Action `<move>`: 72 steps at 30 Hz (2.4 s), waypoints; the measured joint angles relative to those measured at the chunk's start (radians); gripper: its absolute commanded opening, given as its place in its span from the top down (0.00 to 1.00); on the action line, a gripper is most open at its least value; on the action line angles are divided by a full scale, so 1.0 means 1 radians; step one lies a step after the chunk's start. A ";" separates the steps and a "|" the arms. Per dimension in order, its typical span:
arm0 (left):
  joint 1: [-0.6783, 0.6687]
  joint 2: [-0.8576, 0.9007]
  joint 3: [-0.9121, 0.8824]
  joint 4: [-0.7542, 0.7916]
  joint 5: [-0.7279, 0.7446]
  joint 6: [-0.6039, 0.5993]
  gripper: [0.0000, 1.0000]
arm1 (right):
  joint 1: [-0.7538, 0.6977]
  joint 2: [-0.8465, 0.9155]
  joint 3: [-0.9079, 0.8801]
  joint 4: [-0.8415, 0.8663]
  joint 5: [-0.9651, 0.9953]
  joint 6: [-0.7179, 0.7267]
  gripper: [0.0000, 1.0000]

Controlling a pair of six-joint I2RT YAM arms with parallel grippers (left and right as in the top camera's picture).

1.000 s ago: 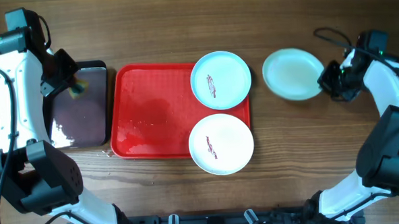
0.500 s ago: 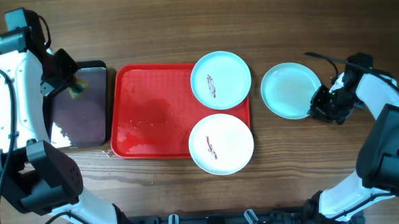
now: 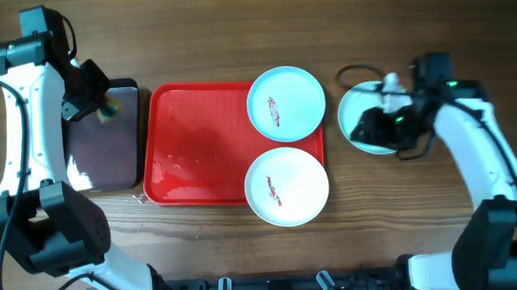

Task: Clean dirty plates on tray and stack at the side
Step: 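Grasp the lower-right plate rim with the right gripper, drag it left, then move the sponge with the left gripper onto the dragged plate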

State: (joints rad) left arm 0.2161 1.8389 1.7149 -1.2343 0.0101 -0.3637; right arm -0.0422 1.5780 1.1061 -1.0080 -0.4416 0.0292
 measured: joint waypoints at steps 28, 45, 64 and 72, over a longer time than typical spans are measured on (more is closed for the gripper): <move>0.000 0.000 0.000 0.000 0.000 0.000 0.96 | 0.289 0.000 -0.334 0.325 0.019 0.136 0.96; 0.000 0.000 0.000 0.000 0.000 0.000 0.96 | 0.668 -0.056 -0.129 0.561 0.235 0.557 0.96; 0.000 0.002 0.000 0.000 0.073 0.001 0.96 | 0.741 0.448 0.269 0.478 0.315 0.594 0.96; -0.092 0.002 -0.177 0.103 0.139 0.004 0.96 | 0.741 0.489 0.271 0.520 0.237 0.595 0.96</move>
State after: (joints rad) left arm 0.1246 1.8408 1.5383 -1.1316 0.1490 -0.3599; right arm 0.6987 2.0666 1.3773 -0.4885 -0.2043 0.6243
